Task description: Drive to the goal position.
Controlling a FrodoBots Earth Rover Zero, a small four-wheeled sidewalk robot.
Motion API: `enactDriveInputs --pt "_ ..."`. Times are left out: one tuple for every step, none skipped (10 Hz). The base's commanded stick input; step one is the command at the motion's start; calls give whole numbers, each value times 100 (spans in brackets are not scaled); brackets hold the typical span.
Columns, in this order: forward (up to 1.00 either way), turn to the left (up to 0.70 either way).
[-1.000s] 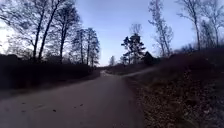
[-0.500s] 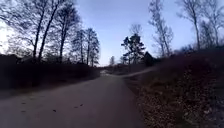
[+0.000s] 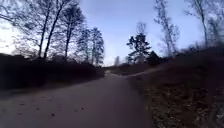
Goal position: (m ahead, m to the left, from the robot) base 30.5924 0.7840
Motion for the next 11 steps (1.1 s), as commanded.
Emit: enactDriveInputs --pt "70 35" --pt "70 35" --pt "70 35" --pt "70 35" --pt "70 0" --pt "70 0" --pt "70 0" --pt "70 0" --pt "70 0" --pt "70 0" --pt "70 0"
